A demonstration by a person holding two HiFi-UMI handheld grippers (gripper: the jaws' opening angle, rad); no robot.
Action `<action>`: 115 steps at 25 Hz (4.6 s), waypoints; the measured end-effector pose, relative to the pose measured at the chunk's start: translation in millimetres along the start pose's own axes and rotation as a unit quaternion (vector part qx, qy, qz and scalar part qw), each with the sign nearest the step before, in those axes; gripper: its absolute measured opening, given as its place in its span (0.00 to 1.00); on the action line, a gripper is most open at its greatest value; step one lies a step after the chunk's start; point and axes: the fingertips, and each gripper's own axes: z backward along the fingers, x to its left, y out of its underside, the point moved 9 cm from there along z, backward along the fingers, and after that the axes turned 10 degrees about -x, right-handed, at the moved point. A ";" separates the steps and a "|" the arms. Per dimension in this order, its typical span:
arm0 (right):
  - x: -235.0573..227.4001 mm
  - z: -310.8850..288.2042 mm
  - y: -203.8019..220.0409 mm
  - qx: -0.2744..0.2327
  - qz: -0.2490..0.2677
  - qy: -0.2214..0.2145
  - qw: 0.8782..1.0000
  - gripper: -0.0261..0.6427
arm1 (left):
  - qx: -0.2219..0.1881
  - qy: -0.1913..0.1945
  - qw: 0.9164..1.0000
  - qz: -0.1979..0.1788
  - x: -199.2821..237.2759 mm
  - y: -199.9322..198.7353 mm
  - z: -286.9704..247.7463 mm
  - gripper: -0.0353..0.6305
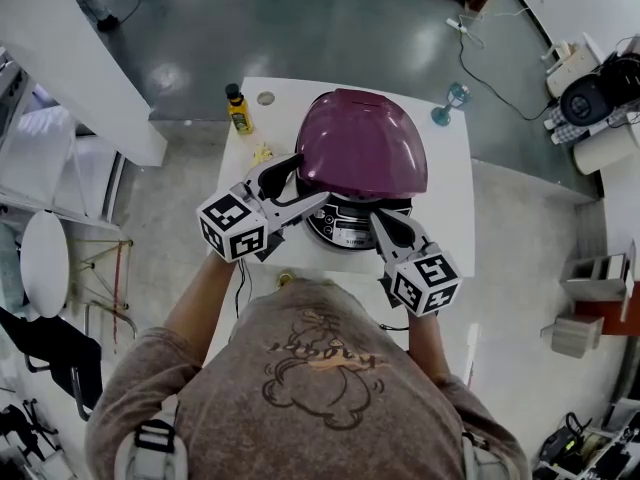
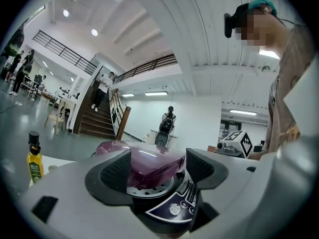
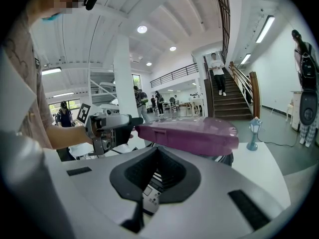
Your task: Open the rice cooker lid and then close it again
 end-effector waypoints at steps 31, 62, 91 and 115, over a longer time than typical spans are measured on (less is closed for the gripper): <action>-30.2 -12.3 -24.9 -0.017 0.025 0.036 0.999 0.05 | 0.008 -0.014 1.000 0.013 2.1 16.1 5.0 0.57; -29.5 -16.8 1.9 0.043 0.035 0.038 0.998 0.05 | 0.044 -0.027 0.998 0.026 4.0 38.9 9.0 0.57; -25.4 -21.7 2.4 0.103 0.035 0.048 0.993 0.04 | 0.049 -0.028 0.998 0.032 7.0 44.9 10.0 0.57; -21.3 -19.9 7.0 0.077 0.013 0.097 0.992 0.04 | 0.059 -0.002 0.997 0.052 14.6 43.0 10.4 0.56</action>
